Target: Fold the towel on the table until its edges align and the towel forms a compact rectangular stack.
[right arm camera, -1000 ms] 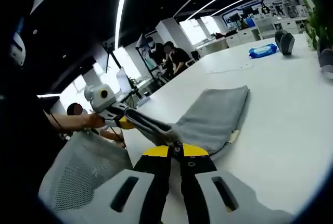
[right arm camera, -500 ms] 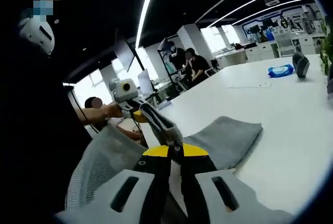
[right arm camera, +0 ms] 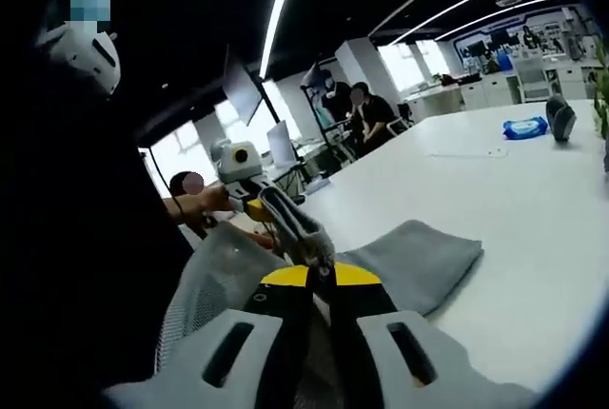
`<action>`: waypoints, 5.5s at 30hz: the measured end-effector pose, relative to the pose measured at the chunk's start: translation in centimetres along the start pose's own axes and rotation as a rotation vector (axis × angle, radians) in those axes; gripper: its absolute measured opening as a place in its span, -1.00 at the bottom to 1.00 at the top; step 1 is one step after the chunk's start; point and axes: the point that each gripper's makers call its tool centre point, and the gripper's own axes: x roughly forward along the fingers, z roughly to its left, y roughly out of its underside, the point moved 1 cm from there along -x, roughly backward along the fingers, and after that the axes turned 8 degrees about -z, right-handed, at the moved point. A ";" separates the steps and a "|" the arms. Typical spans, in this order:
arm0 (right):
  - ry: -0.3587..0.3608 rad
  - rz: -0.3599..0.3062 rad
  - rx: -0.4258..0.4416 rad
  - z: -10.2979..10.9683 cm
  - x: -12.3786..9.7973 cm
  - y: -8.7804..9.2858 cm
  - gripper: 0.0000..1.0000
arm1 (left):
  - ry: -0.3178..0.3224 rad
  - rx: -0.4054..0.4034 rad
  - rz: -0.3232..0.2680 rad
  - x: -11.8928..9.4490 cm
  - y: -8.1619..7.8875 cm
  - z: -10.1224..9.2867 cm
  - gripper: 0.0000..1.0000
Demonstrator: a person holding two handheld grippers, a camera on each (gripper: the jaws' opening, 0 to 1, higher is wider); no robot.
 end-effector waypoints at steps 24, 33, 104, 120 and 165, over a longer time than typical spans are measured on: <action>0.047 0.091 0.206 -5.7 1.9 0.2 -0.93 | -0.035 -0.158 0.045 1.4 1.0 5.2 -0.89; 0.074 0.125 0.266 -9.2 3.4 -0.1 -0.93 | -0.078 -0.236 0.046 2.5 1.6 9.0 -0.89; 0.299 0.530 -0.289 -12.6 6.5 11.0 -0.55 | -0.245 0.272 0.518 6.0 12.2 10.7 -0.49; 0.334 0.713 -0.374 -12.7 7.2 11.3 -0.58 | -0.220 0.285 0.574 6.5 12.6 10.5 -0.57; 0.382 0.705 -0.370 -22.5 10.4 6.6 -0.62 | -0.194 0.255 0.634 10.3 9.6 21.1 -0.60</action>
